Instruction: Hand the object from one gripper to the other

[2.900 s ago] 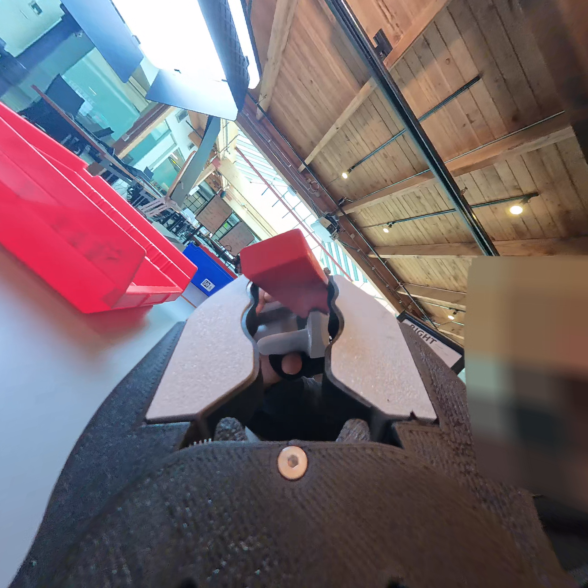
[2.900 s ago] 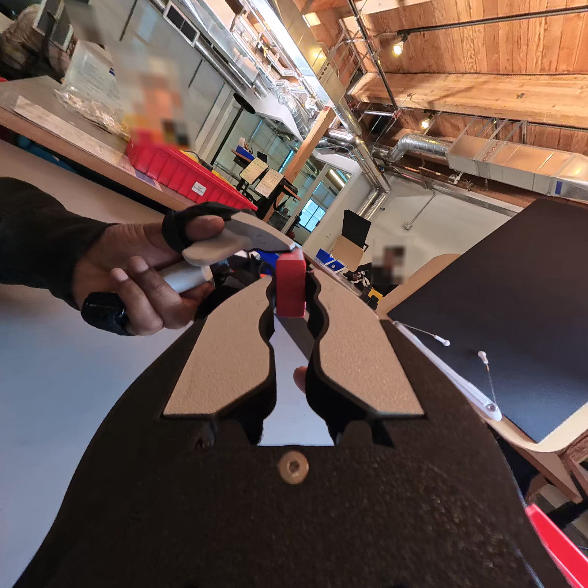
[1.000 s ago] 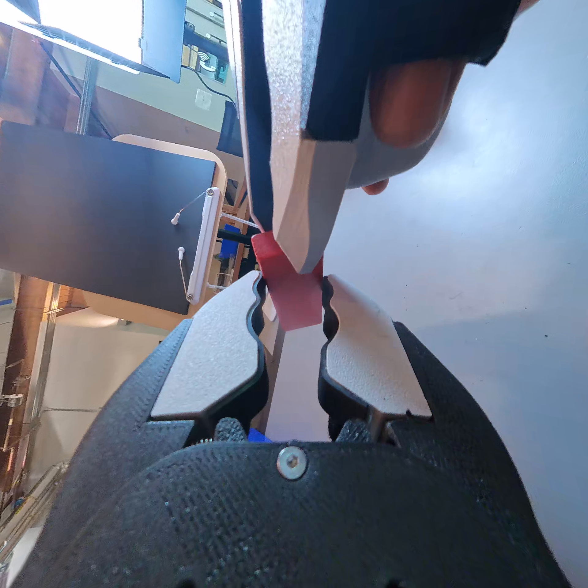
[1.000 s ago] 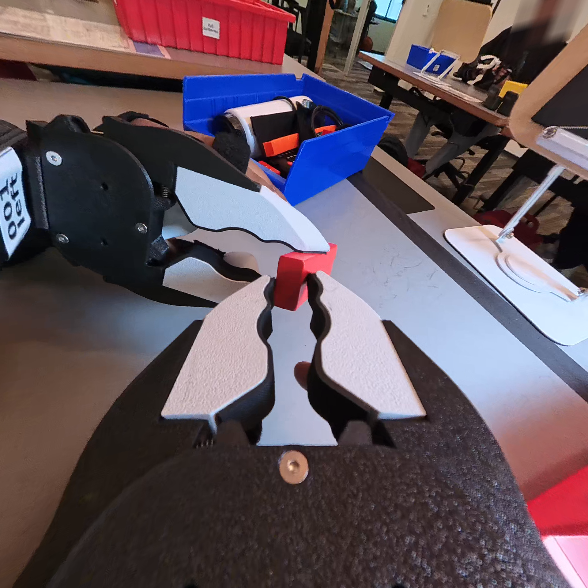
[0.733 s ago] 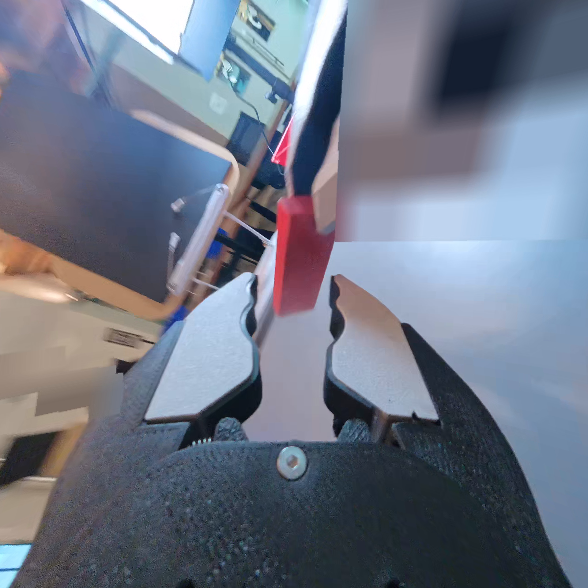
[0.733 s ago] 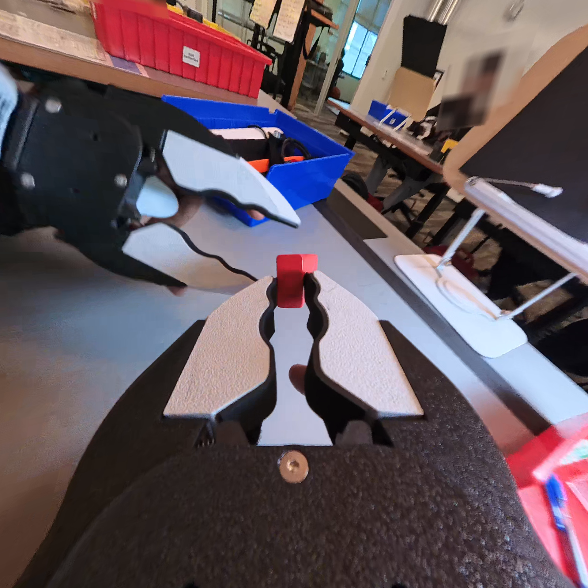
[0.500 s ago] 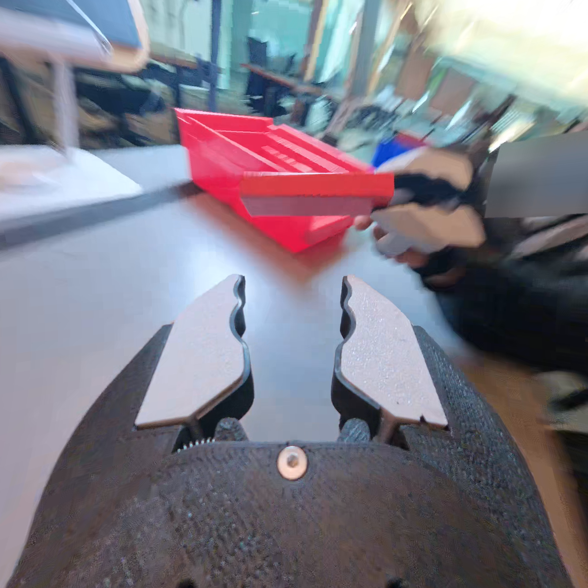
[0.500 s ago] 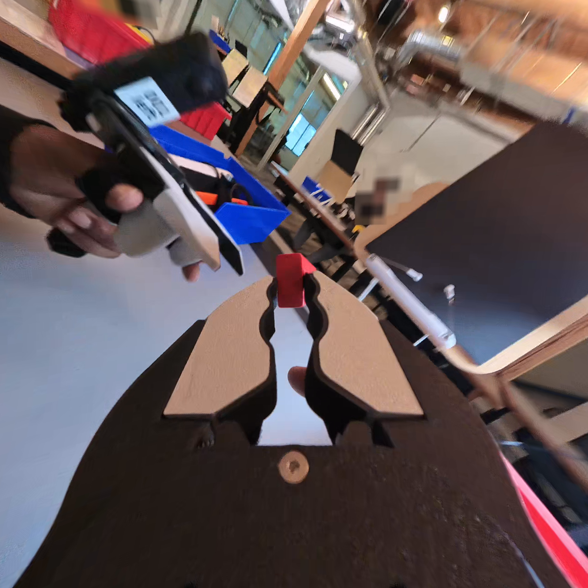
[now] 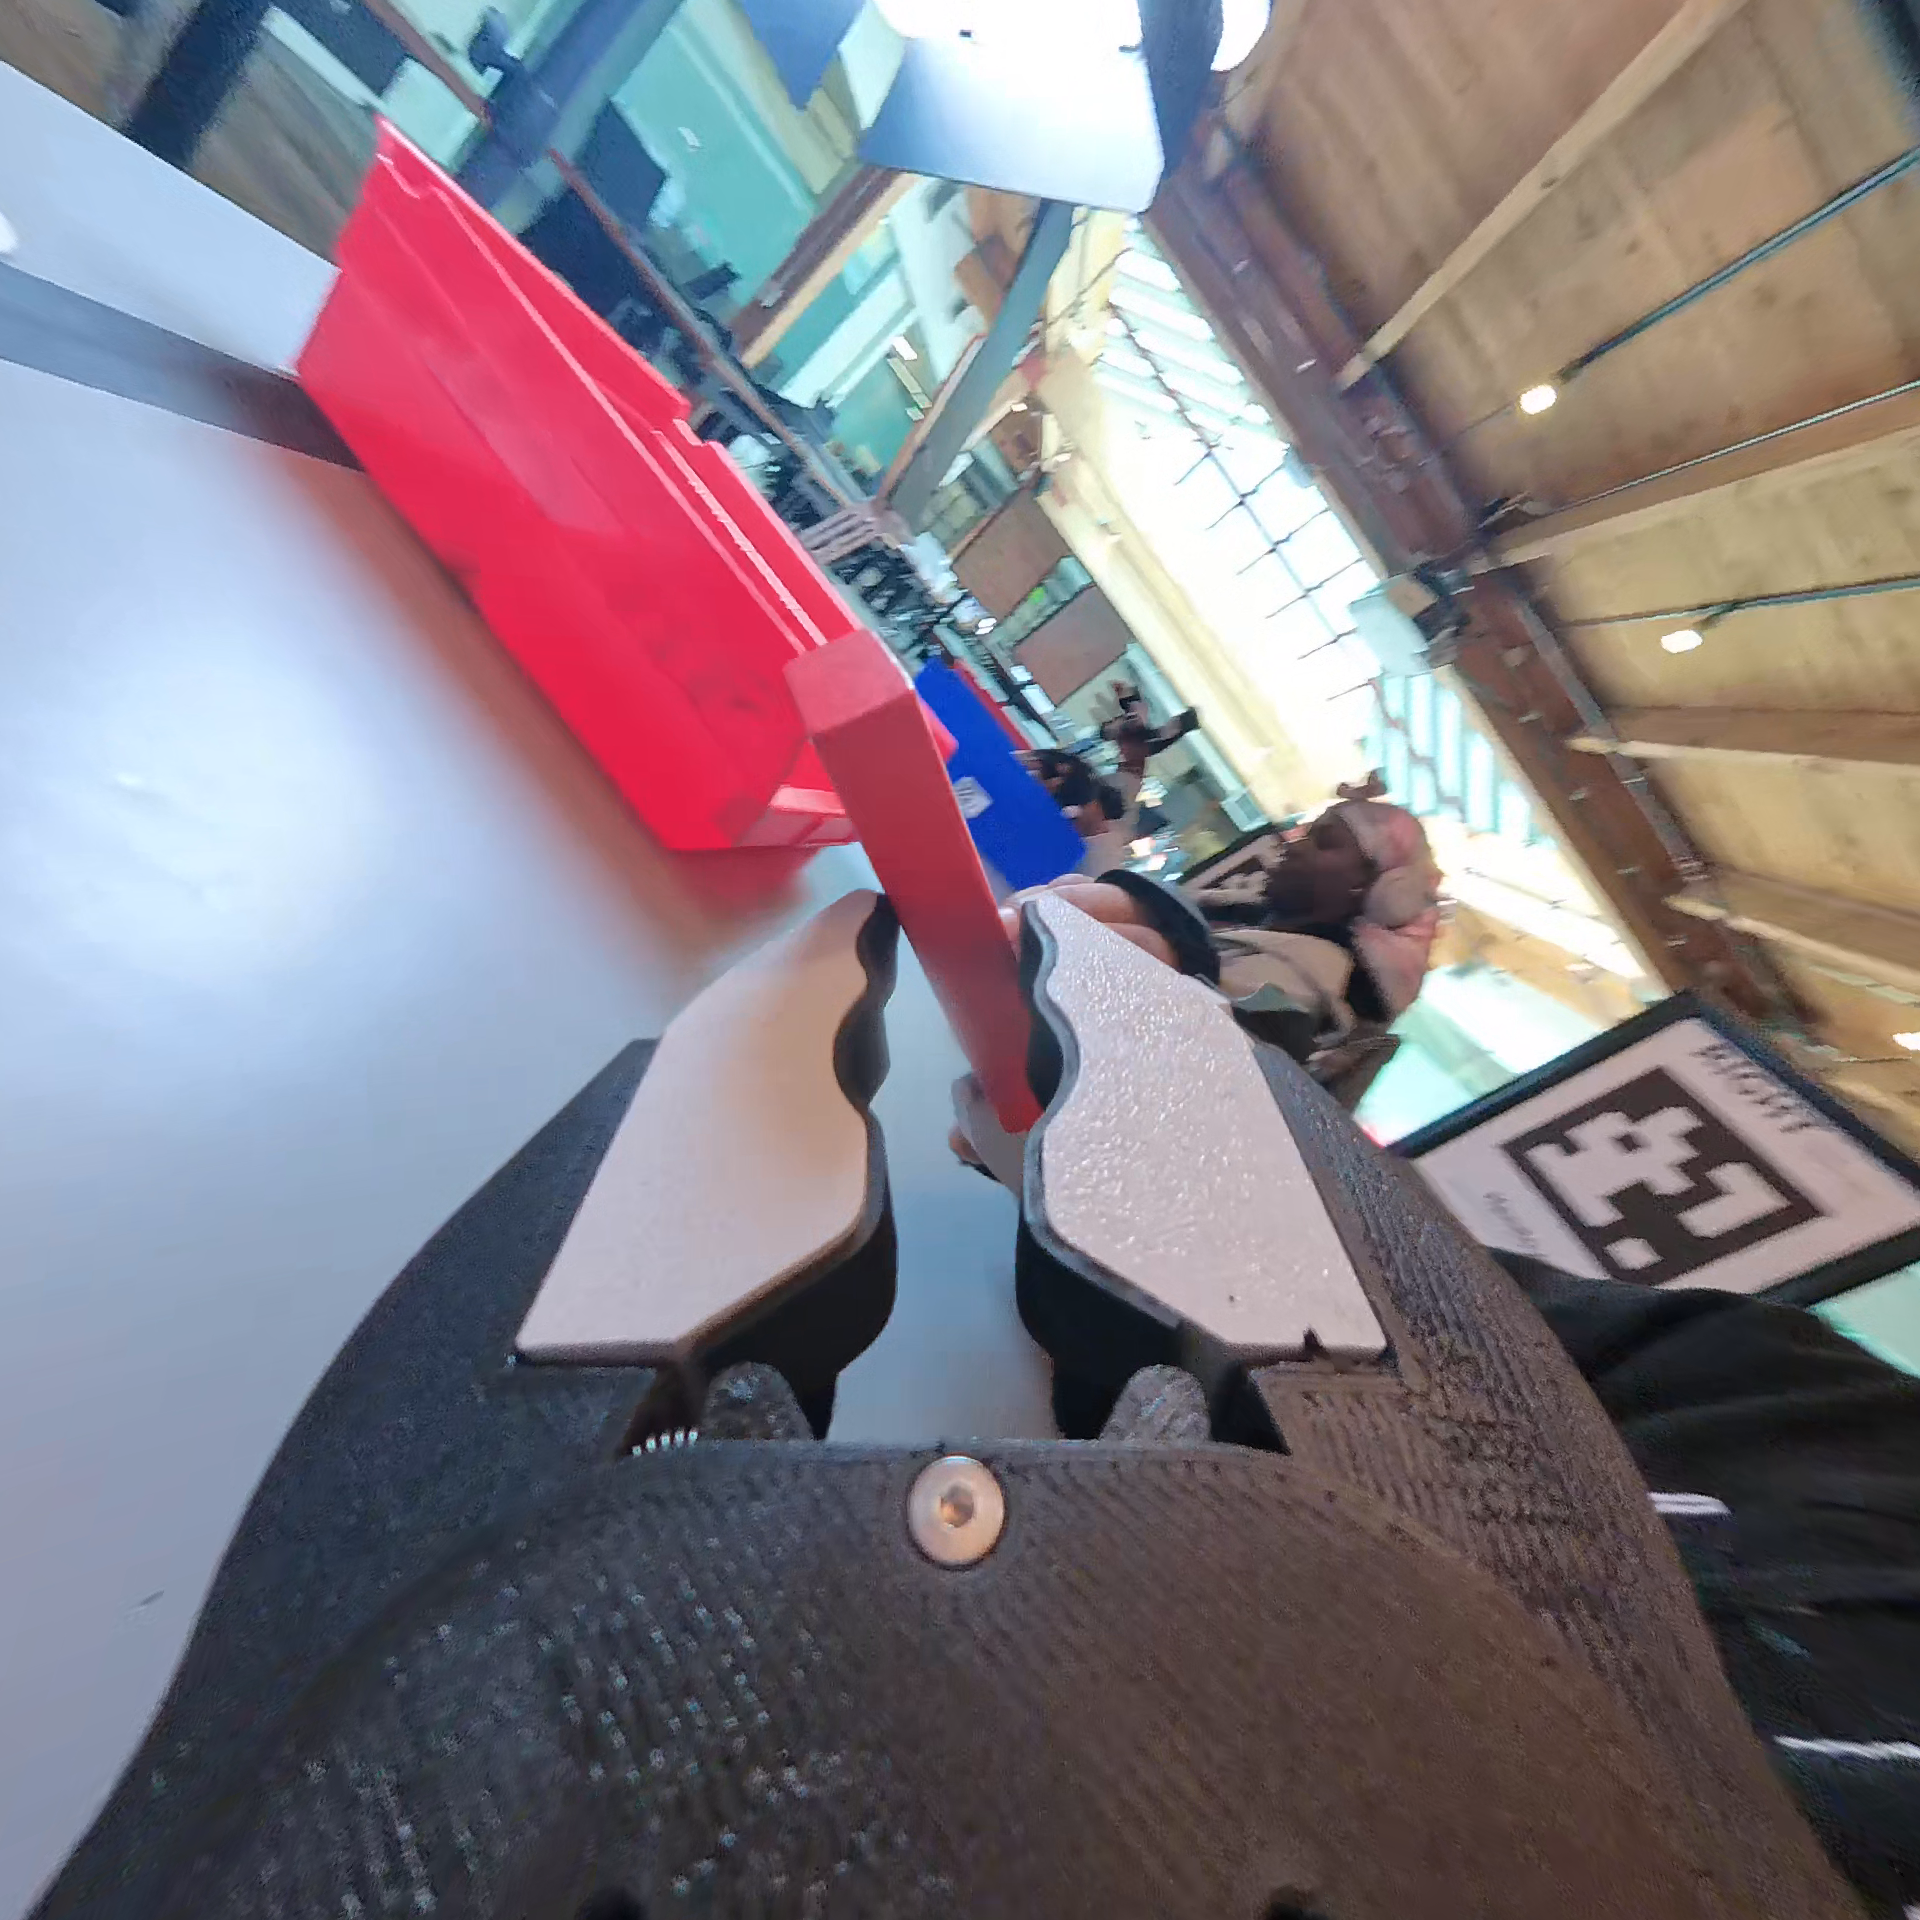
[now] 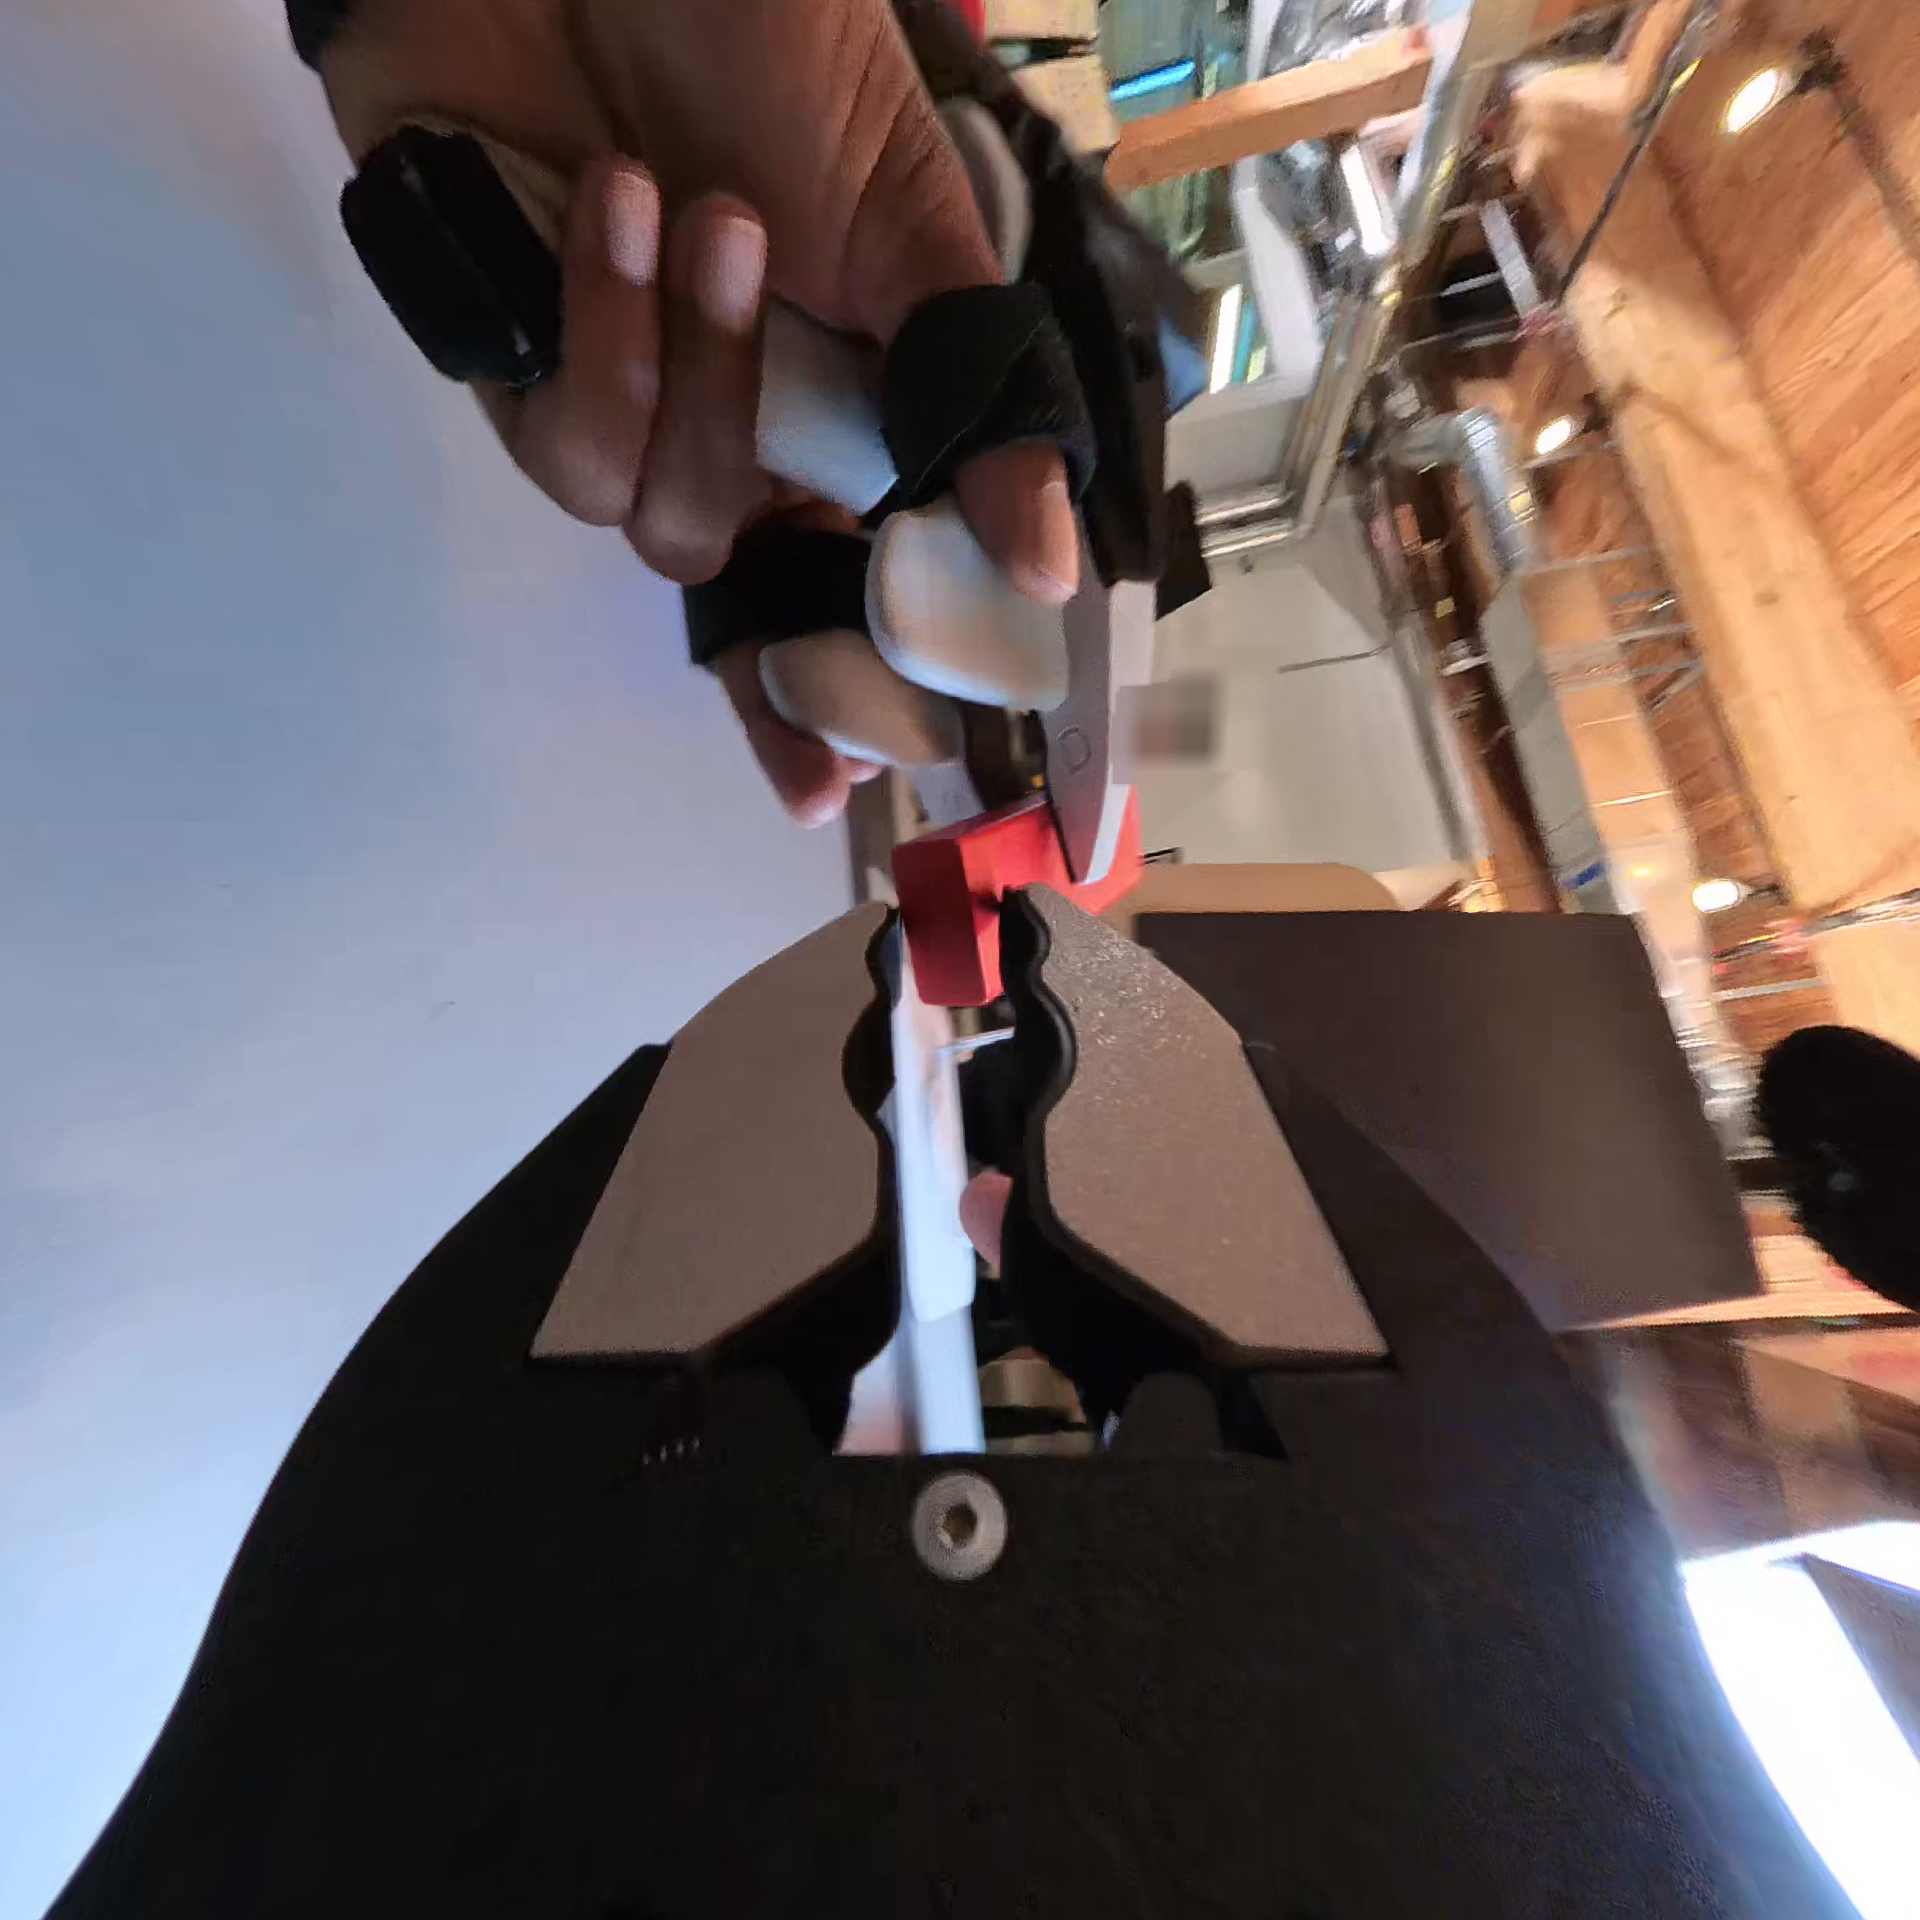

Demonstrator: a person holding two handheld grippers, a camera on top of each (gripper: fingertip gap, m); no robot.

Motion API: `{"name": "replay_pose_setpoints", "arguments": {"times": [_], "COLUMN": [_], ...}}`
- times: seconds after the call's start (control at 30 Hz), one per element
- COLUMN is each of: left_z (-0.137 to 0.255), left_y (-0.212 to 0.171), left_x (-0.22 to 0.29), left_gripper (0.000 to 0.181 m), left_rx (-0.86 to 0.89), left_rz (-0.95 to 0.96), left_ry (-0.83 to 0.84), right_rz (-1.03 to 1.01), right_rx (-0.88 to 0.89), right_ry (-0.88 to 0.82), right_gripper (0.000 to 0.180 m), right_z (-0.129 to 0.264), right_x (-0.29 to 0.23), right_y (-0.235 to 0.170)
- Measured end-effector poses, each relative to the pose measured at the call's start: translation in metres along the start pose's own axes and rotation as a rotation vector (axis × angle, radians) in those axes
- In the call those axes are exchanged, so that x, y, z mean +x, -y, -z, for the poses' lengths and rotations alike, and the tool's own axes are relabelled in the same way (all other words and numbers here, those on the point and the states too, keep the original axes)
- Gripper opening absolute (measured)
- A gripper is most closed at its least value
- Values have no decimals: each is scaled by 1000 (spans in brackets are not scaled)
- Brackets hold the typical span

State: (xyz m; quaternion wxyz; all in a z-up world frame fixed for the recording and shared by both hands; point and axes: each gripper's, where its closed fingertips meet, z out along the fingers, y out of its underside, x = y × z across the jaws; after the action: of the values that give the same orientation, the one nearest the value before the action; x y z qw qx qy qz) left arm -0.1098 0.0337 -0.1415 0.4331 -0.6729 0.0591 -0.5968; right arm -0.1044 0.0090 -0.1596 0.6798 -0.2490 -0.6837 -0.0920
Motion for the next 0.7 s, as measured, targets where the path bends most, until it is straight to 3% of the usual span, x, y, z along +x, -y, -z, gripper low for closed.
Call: {"name": "replay_pose_setpoints", "arguments": {"times": [0.03,0.13,0.23,0.37,0.53,0.7], "left_z": [1,5,9,9,16,7], "left_y": [0,-7,-11,-15,-10,-20], "left_x": [-5,-25,-39,-47,-55,-47], "left_gripper": [21,18,18,17,17,16], "left_rx": [-13,-115,-200,-245,-263,-283], "left_rz": [-48,-238,-381,-451,-524,-526], "left_ry": [48,222,361,446,522,488], "right_rz": [-47,-212,-245,-252,-292,-272], "right_rx": [-16,-109,-147,-182,-171,-180], "right_ry": [48,161,158,137,87,144], "right_gripper": [20,51,82,105,107,107], "right_z": [-2,-7,-6,-4,11,4], "right_x": [-6,-14,-7,1,30,9], "right_y": [-4,-19,-28,-34,-38,-33]}}
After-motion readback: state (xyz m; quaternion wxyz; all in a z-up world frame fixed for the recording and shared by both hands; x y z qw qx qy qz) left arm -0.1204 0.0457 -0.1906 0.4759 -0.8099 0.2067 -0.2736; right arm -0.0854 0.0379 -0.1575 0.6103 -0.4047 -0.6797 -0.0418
